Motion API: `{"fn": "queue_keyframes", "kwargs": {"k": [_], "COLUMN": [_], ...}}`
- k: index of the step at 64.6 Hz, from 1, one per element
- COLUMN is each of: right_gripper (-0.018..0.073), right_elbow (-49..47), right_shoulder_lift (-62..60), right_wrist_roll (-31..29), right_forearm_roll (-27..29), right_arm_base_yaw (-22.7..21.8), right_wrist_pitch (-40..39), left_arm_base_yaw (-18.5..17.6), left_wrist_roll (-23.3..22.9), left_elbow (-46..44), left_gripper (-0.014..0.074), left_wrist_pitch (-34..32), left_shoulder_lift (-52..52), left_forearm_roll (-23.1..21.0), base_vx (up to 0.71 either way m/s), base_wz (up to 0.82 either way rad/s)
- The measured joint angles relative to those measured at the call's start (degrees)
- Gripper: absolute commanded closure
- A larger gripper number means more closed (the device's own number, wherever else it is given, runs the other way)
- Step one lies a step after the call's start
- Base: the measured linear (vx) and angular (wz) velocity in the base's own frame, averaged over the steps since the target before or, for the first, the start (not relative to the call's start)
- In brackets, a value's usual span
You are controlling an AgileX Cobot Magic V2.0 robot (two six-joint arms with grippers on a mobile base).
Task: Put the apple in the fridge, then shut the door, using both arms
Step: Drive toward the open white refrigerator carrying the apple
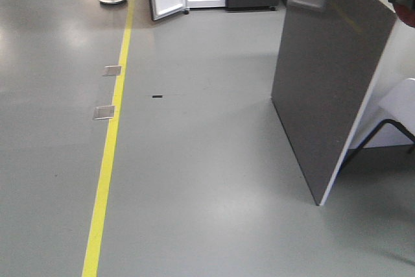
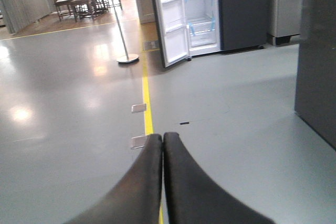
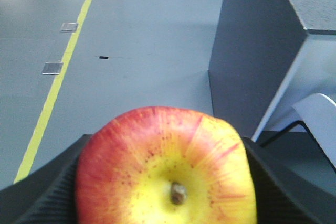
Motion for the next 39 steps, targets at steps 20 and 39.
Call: {"fn": "queue_keyframes", "kwargs": {"k": [20,39], "right_gripper": [0.0410,0.0410], "right_elbow": [0.0,0.0], "right_shoulder_lift": [0.0,0.0], "right_wrist_roll": [0.0,0.0], "right_forearm_roll": [0.0,0.0], "right_arm_base_yaw": [0.0,0.0], "right_wrist_pitch": [0.0,0.0], "left_arm_base_yaw": [0.0,0.0], "left_wrist_roll": [0.0,0.0], "left_elbow": [0.0,0.0], "left_gripper": [0.0603,0.0603], "left_wrist_pitch": [0.0,0.0], "left_shoulder_lift": [0.0,0.0], "left_forearm_roll": [0.0,0.0], "base_vx": [0.06,0.07], "base_wz": [0.20,0.14]}}
